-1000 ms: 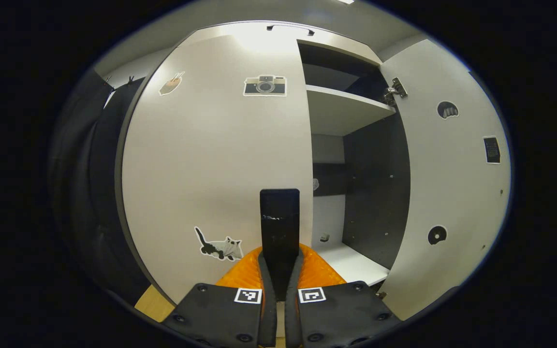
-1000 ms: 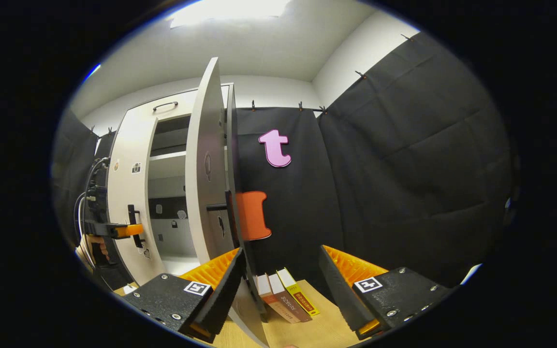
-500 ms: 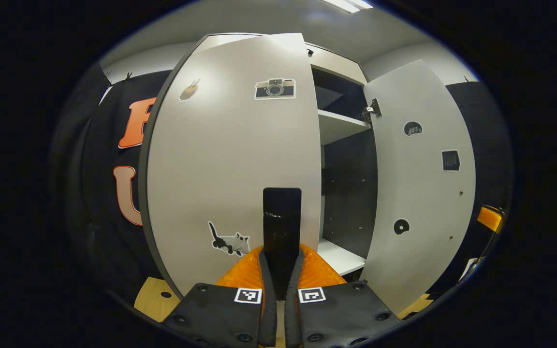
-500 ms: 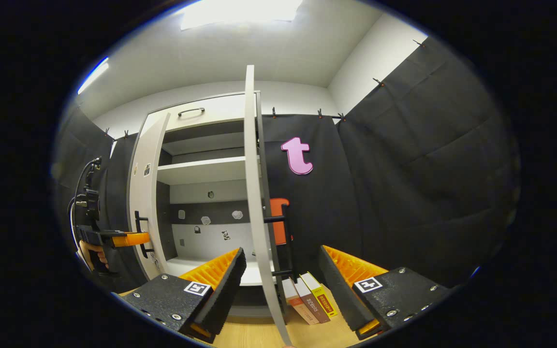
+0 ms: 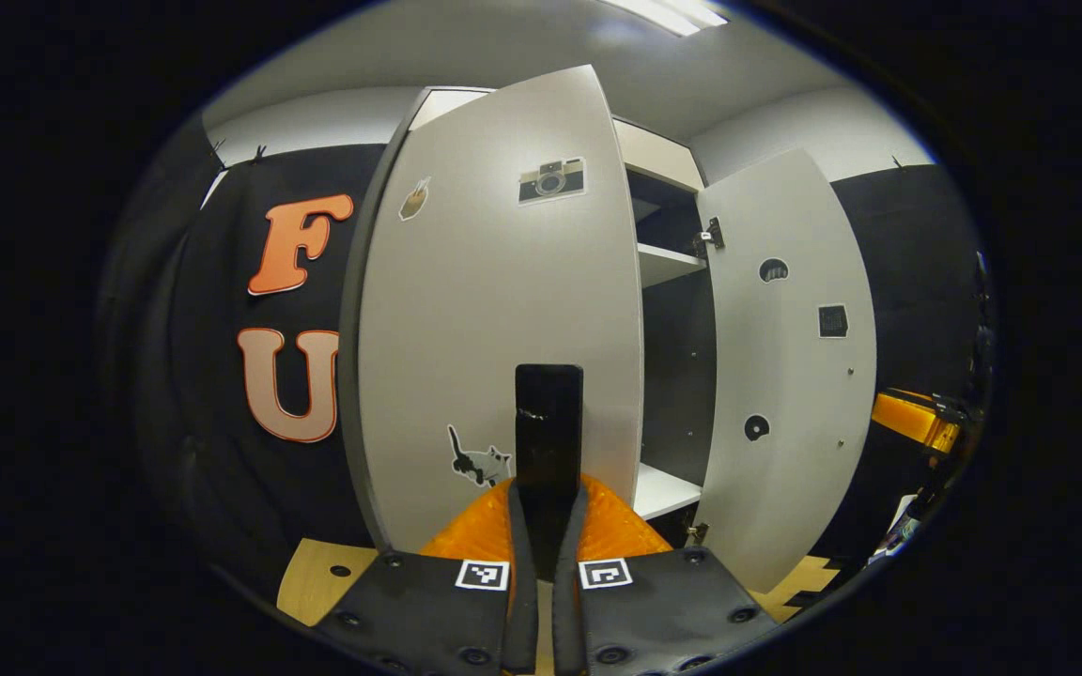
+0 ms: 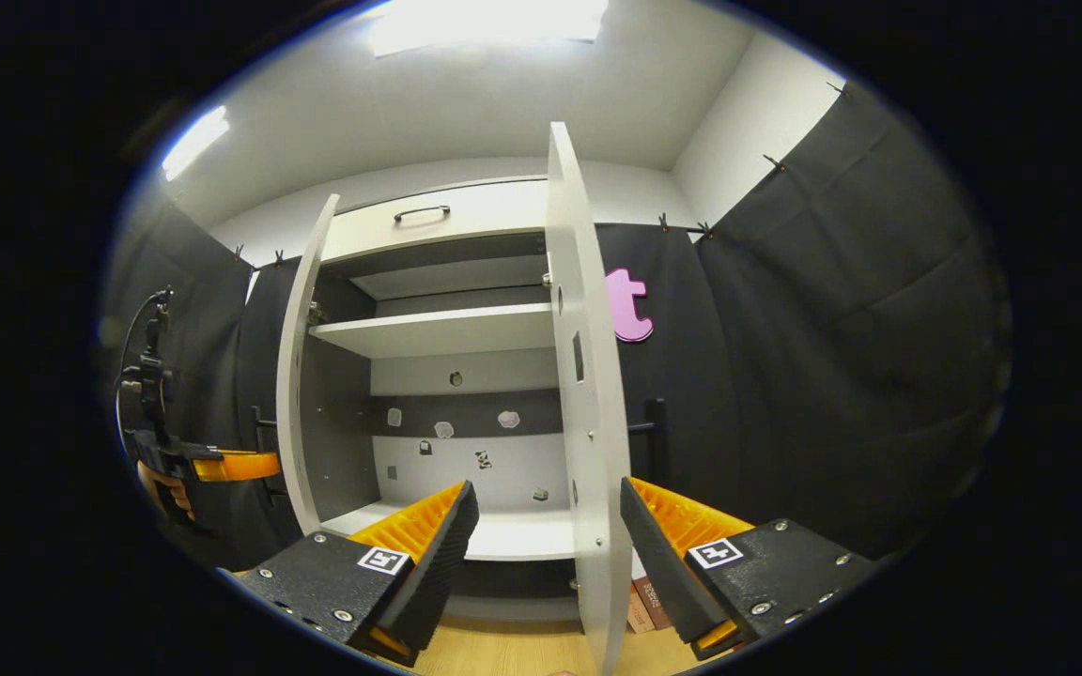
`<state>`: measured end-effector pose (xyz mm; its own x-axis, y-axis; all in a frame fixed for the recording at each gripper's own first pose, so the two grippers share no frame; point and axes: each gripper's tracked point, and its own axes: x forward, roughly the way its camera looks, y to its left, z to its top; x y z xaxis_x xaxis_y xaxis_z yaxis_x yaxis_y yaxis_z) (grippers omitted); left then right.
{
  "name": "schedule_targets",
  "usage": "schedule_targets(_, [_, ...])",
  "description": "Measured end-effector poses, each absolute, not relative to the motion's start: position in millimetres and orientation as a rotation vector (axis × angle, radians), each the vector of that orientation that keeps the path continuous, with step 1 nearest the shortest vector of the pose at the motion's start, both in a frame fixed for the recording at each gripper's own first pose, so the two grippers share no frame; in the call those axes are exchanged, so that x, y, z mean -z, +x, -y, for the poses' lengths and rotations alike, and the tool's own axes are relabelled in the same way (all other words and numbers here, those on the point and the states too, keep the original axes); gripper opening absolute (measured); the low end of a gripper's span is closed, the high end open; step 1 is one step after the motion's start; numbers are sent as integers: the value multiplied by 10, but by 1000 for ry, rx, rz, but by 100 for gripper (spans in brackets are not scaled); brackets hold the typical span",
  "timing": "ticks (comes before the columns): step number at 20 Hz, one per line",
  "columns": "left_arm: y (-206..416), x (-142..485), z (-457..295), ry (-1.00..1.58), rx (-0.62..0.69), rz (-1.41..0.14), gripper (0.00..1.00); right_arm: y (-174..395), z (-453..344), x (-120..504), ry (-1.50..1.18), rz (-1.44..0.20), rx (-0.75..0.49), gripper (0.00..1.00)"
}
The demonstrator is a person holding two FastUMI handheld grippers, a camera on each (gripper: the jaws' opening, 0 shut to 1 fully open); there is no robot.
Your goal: Open the right door of the double-door shoe cabinet with the right hand, and open the left door with the left hand.
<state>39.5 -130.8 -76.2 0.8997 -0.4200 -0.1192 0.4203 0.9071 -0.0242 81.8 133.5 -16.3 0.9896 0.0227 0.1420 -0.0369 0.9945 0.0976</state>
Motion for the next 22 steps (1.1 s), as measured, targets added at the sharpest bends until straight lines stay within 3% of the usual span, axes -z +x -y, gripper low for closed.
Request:
schedule_targets(6, [207,639,683,-12,371,-100,12,886,-1616,188,80,127,-72,93])
schedule_targets(13, [238,579,14,33,205,-81,7,853,-1910,150,78,133,-123,90])
schedule_targets(22, [256,585,-222,14,186,-83,7,817,-2087,46,45,166,-137,92])
